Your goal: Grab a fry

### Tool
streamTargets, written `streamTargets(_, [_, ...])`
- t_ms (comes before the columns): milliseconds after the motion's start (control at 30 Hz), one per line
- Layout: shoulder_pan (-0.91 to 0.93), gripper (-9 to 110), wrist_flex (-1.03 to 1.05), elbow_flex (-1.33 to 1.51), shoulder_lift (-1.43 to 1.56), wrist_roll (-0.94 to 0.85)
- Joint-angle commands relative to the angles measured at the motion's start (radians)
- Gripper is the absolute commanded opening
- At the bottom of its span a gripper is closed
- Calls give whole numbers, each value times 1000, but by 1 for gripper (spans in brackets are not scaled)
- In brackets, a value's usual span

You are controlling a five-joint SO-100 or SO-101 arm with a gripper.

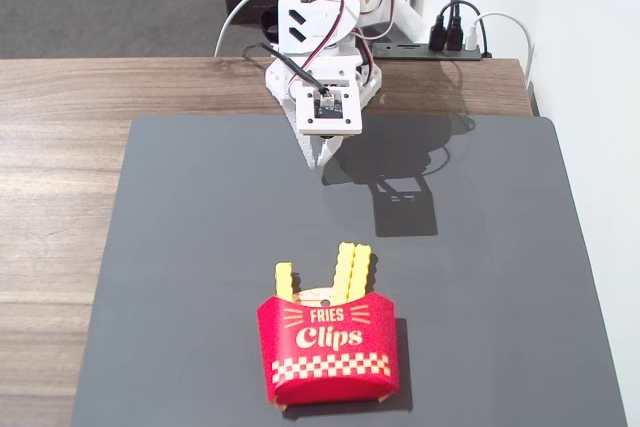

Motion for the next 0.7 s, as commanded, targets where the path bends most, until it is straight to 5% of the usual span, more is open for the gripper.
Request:
streamTargets(0, [-17, 0, -52, 46, 6, -8])
streamTargets(667, [-9, 1, -55, -60, -160, 43])
